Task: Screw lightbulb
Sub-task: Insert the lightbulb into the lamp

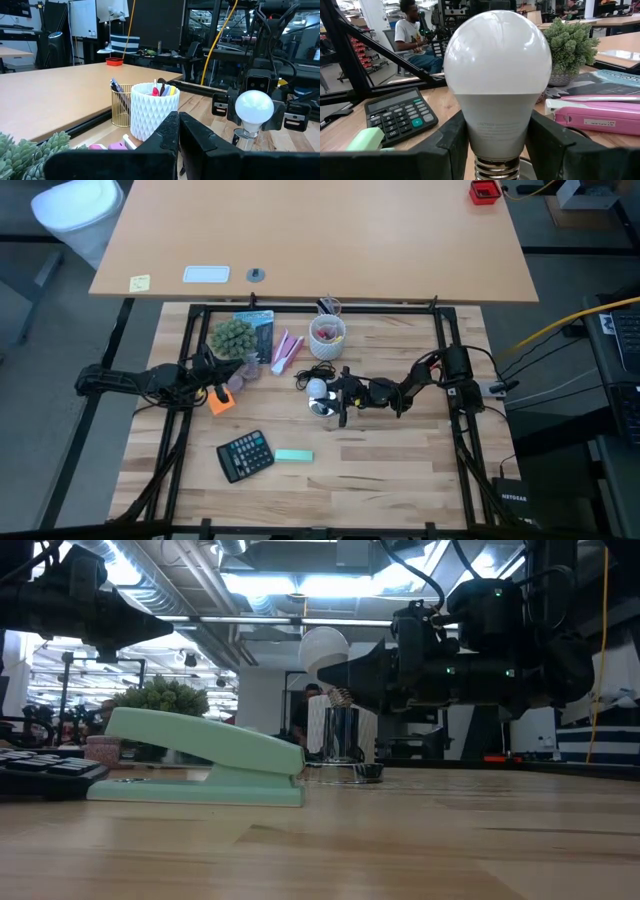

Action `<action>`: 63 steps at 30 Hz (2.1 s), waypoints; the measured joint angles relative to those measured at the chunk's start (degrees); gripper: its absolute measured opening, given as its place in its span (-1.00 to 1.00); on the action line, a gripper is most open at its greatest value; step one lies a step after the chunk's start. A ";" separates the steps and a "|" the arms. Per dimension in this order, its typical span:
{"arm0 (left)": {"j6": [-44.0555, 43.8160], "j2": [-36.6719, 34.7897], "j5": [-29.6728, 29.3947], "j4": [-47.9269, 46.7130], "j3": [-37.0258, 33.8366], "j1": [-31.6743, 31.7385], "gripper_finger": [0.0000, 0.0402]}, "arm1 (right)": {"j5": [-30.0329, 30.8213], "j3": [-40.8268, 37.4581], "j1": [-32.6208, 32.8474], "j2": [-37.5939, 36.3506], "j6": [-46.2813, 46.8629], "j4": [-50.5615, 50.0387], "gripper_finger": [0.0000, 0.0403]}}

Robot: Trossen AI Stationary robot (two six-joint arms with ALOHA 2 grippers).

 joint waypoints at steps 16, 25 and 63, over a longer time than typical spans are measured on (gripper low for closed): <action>-2.88 0.00 0.00 0.02 0.00 0.01 -0.98 | -0.03 0.00 0.00 -0.04 0.02 0.02 -0.18; -7.64 0.00 0.02 1.31 0.00 0.01 -0.98 | -0.14 0.01 0.00 -0.04 0.02 0.02 -0.18; -7.30 73.40 12.83 43.23 15.65 0.00 -0.98 | -0.22 0.02 0.00 -0.04 0.00 0.00 -0.18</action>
